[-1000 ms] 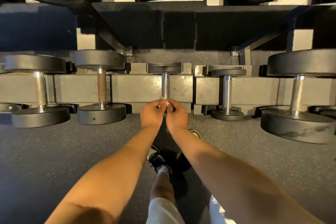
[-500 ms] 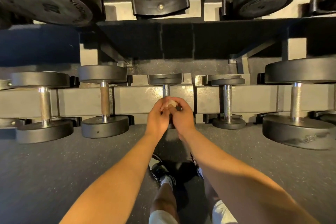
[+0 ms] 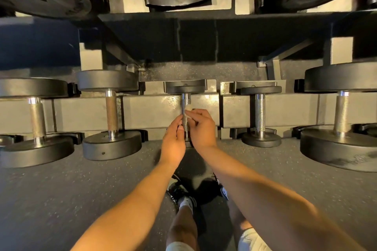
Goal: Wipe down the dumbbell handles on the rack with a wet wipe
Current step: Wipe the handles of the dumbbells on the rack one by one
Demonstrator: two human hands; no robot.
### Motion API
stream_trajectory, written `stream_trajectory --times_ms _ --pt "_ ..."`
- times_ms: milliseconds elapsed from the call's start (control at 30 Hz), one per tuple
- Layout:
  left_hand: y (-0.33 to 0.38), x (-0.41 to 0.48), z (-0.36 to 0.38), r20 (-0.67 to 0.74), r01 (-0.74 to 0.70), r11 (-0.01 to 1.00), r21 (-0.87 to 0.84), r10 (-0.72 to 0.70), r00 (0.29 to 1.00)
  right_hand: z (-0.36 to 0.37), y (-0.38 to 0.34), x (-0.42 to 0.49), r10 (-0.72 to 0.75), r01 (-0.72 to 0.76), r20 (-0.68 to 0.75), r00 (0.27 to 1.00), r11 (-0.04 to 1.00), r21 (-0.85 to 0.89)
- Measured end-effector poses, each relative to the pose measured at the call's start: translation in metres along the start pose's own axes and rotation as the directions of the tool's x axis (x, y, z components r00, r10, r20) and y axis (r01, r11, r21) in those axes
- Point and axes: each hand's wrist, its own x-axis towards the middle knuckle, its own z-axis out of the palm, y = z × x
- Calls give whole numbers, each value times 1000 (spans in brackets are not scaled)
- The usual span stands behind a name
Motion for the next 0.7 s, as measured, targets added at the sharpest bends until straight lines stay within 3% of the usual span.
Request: stream_trajectory --times_ms 133,300,500,700 --pt "-4 0 2 -34 5 1000 29 -4 999 1 -4 4 -21 20 -12 1000 997 -75" --pt "-7 -1 -2 -20 7 1000 29 -7 1000 12 -15 17 54 -46 -83 995 994 103" --pt "-7 -9 -6 50 25 1000 0 -25 998 6 8 -24 63 -63 4 998 998 -19" --pt "-2 -2 -2 36 26 999 42 -28 999 4 -3 2 53 -51 -160 986 999 14"
